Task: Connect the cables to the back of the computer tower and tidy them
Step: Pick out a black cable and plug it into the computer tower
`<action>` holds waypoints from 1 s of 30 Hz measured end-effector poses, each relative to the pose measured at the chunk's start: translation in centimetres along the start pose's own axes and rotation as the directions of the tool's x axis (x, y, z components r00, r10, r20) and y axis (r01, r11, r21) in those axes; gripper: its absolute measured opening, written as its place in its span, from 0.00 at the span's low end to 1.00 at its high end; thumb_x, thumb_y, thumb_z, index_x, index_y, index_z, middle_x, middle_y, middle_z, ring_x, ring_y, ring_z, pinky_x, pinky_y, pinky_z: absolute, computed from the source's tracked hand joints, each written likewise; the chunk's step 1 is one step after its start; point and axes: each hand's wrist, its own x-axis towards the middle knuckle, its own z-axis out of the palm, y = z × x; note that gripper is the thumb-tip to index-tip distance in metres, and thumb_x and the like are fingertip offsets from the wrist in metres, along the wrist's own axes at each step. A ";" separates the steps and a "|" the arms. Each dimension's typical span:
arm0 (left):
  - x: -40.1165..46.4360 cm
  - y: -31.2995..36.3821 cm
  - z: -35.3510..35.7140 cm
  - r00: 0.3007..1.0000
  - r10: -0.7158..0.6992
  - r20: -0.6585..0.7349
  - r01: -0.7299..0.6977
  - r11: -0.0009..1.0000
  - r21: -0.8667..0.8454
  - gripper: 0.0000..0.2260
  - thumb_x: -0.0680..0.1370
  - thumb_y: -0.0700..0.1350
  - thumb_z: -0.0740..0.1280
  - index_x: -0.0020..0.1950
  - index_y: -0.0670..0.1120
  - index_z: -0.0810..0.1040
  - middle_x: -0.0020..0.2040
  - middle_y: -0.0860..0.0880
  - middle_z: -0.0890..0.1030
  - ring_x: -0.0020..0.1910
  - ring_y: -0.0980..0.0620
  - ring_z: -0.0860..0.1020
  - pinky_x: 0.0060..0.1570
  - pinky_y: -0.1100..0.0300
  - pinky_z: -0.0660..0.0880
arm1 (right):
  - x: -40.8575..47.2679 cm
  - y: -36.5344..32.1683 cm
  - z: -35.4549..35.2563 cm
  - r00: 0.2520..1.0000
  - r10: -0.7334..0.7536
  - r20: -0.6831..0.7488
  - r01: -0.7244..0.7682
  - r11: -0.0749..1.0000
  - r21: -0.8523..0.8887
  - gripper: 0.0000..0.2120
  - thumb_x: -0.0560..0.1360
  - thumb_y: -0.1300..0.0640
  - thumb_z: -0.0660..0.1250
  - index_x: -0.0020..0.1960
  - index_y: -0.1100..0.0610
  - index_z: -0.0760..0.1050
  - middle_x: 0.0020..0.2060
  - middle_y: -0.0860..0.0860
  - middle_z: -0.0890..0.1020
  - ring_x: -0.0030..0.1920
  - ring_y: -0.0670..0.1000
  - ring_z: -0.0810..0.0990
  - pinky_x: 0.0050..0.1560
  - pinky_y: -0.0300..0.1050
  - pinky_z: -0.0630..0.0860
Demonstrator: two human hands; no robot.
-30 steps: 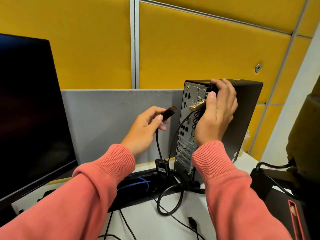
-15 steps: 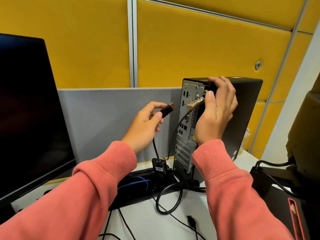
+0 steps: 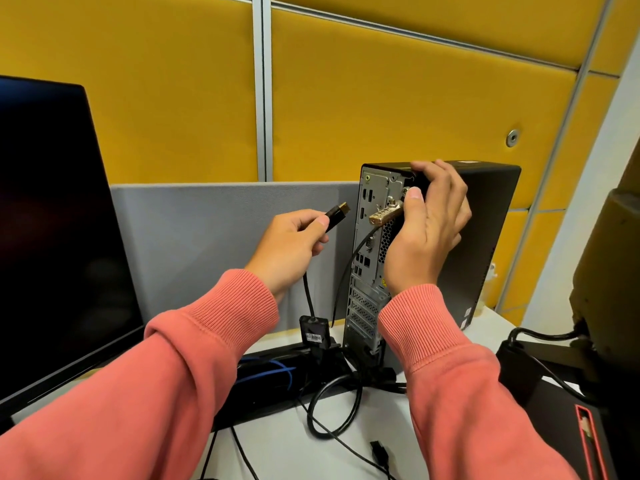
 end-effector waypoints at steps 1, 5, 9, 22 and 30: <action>0.1 0.0 0.0 1.000 -0.006 0.011 0.006 1.000 -0.008 0.10 0.85 0.44 0.63 0.55 0.47 0.84 0.42 0.49 0.78 0.40 0.56 0.74 0.47 0.61 0.73 | 0.0 0.0 0.0 1.000 0.001 -0.001 -0.001 1.000 0.000 0.16 0.79 0.52 0.55 0.63 0.45 0.74 0.70 0.40 0.68 0.73 0.46 0.61 0.67 0.57 0.61; 0.5 -0.2 0.0 0.997 0.054 0.051 -0.057 0.997 0.055 0.07 0.82 0.41 0.67 0.58 0.48 0.82 0.46 0.47 0.79 0.44 0.53 0.76 0.52 0.57 0.75 | 0.0 0.0 0.1 1.000 0.001 -0.006 -0.001 1.000 -0.007 0.16 0.79 0.52 0.55 0.63 0.45 0.74 0.70 0.40 0.68 0.73 0.47 0.61 0.67 0.60 0.62; 0.2 -0.2 -0.1 0.978 0.192 0.081 -0.205 0.958 0.201 0.07 0.82 0.42 0.68 0.59 0.50 0.80 0.48 0.51 0.78 0.44 0.56 0.75 0.50 0.64 0.75 | 0.0 0.1 0.1 1.000 0.001 -0.009 -0.001 1.000 -0.007 0.16 0.79 0.52 0.56 0.63 0.44 0.73 0.70 0.40 0.68 0.73 0.46 0.61 0.68 0.60 0.61; -0.1 -0.8 -0.7 0.947 0.263 0.188 -0.292 0.945 0.150 0.10 0.83 0.41 0.65 0.61 0.53 0.80 0.53 0.50 0.84 0.54 0.51 0.82 0.63 0.51 0.77 | -0.1 -0.1 0.1 1.000 -0.005 -0.011 0.005 1.000 -0.007 0.15 0.78 0.52 0.56 0.63 0.43 0.73 0.70 0.40 0.68 0.72 0.47 0.61 0.67 0.64 0.62; 1.0 -0.6 0.5 0.966 0.249 0.076 -0.260 0.940 0.222 0.04 0.83 0.42 0.67 0.56 0.47 0.81 0.42 0.46 0.85 0.42 0.47 0.84 0.45 0.49 0.82 | -0.1 0.1 0.2 1.000 -0.004 -0.009 0.004 1.000 0.000 0.16 0.78 0.53 0.57 0.64 0.44 0.73 0.70 0.39 0.68 0.73 0.45 0.61 0.67 0.57 0.61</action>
